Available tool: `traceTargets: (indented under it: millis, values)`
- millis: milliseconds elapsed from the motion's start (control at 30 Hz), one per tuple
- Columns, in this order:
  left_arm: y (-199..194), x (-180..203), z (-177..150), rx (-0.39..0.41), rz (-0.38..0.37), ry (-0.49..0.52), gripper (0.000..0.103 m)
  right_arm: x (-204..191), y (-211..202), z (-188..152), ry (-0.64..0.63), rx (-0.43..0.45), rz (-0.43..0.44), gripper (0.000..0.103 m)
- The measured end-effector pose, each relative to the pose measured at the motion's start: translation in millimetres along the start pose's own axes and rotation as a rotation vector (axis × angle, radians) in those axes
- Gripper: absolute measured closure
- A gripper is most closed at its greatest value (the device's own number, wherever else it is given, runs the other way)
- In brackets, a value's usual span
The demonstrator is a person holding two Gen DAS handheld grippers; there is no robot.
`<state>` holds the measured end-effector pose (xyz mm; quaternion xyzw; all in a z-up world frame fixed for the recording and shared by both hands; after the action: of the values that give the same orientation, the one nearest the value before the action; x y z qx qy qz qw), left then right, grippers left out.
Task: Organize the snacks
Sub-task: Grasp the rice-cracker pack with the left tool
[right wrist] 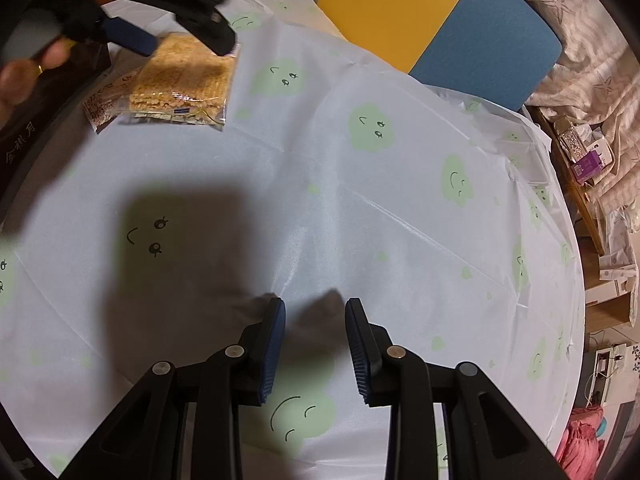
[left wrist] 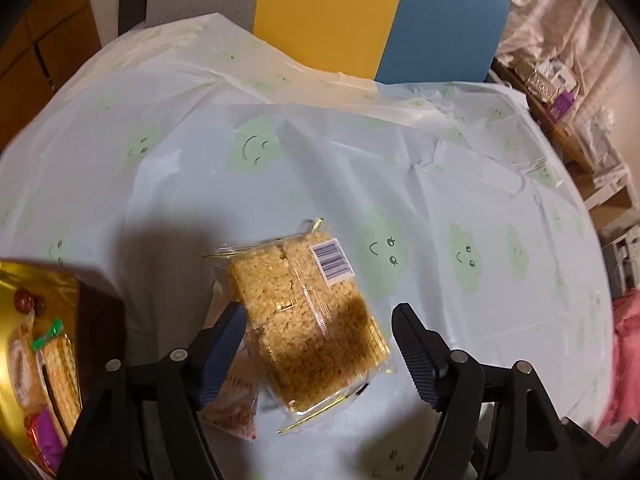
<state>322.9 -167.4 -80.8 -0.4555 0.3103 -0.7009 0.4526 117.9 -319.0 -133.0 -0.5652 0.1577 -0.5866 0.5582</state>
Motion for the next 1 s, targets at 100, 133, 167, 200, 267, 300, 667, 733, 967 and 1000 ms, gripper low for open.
traceTargets:
  millis: [100,133,167,200,267,300,667,733,967,1000]
  values:
    - [9,8,1,-0.010,0.057,0.074,0.024,-1,0,0,0.000,-0.001,0.000,0.072]
    - [12,9,1,-0.012,0.072,0.096,0.024,-1,0,0,0.001,-0.003,0.001,0.072]
    - [16,12,0,-0.017,0.096,0.125,0.023,0,1,0,0.001,-0.003,0.001,0.072]
    - [19,13,-2,-0.020,0.116,0.146,0.023,0,1,0,0.000,-0.004,0.001,0.072]
    - [23,17,-6,-0.017,0.145,0.209,0.023,0,1,0,0.001,-0.004,0.001,0.072]
    - [23,19,-8,-0.005,0.147,0.236,0.024,0,0,0,0.000,-0.004,0.001,0.072]
    - [-10,21,-49,0.087,0.072,0.437,0.080,2,2,1,0.005,-0.007,0.007,0.071]
    - [-14,12,-64,0.061,0.035,0.432,0.080,2,3,1,0.006,-0.008,0.007,0.071]
    - [-34,4,-98,0.048,-0.089,0.373,0.080,5,5,-1,0.020,-0.015,0.011,0.068]
    - [-37,4,-98,0.048,-0.099,0.364,0.078,5,5,-2,0.022,-0.015,0.010,0.068]
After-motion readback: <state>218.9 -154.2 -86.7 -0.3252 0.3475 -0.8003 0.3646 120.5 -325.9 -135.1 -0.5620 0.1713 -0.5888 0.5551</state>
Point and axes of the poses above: each gripper's, at about its wrist camera, not at the fingertips, and y roughly the way its jaws point, x to its right, z to its top, the point moved 6 cm from there along y, roughly the way its jaws point, and after that the axes turned 14 degrees about -z, right-handed, at the moved point
